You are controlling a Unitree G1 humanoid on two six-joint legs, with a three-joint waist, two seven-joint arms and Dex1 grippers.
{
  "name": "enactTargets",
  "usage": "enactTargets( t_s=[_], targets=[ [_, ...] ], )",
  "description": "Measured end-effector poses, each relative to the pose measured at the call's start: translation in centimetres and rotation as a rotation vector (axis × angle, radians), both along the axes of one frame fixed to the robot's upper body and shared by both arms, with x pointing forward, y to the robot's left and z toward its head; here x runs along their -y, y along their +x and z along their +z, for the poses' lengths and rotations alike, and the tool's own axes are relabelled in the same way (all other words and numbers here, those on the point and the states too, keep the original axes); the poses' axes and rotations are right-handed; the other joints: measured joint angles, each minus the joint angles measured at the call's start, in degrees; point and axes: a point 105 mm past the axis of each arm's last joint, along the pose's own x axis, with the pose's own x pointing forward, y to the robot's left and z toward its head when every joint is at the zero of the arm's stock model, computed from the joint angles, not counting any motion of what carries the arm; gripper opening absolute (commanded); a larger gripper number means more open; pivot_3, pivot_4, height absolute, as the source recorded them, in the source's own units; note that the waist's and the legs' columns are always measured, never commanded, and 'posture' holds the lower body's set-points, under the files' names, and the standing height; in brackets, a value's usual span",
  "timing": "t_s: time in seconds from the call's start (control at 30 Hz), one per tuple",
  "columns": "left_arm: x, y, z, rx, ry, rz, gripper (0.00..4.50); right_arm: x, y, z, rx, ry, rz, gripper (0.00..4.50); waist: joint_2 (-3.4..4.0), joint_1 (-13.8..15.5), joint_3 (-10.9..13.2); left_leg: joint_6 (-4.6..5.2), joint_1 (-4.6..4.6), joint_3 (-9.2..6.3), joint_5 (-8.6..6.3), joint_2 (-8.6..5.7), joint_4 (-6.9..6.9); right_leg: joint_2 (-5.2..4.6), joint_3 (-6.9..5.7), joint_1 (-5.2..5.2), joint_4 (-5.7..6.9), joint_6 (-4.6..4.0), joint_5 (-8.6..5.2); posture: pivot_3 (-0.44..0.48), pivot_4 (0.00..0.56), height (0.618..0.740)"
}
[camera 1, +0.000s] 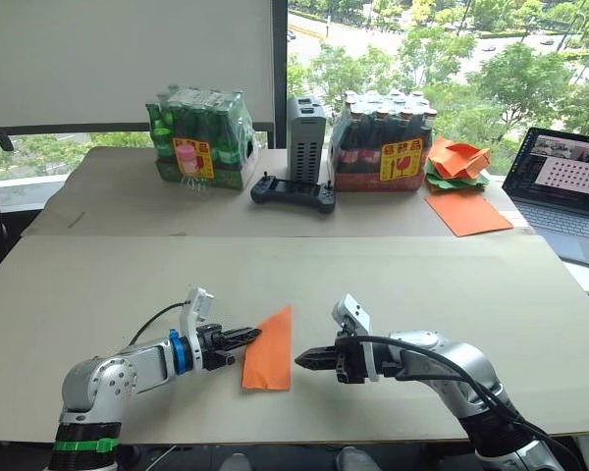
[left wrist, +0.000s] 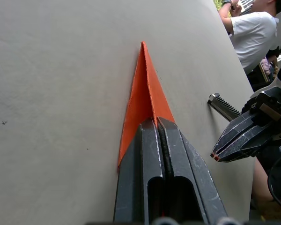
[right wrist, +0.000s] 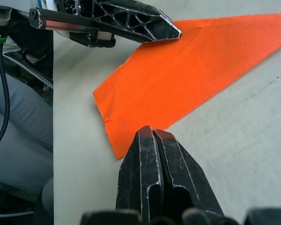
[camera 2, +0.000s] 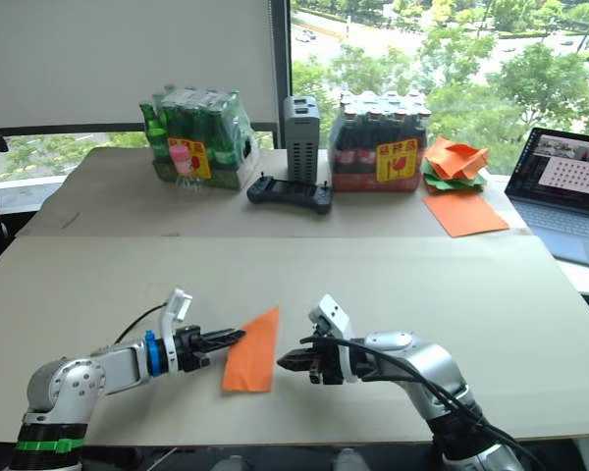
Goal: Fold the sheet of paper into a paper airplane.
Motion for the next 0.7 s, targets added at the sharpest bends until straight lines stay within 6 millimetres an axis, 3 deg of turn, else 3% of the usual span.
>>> enactTargets(
  t_s=[0.27, 0.7],
  targets=[
    [0.5, 2.5, 2.0, -0.004, -0.144, 0.186, 0.05, 0.0, 0.0, 0.0, 0.001, -0.002, -0.002, 0.00, -0.01, -0.1, 0.0, 0.00, -0.01, -0.01, 0.00, -0.02, 0.06, -0.01, 0.00, 0.02, 0.02, 0.03, 0.02, 0.000, 0.150, 0.740],
    [1.6, 3.6, 0.5, -0.246, -0.325, 0.565, 0.05, -0.2, 0.1, 0.0, 0.005, 0.005, -0.009, 0.00, -0.05, 0.3, 0.0, 0.00, -0.04, -0.02, 0.00, -0.07, 0.21, -0.04, 0.03, 0.07, 0.00, 0.09, 0.06, 0.000, 0.150, 0.740]
  ],
)
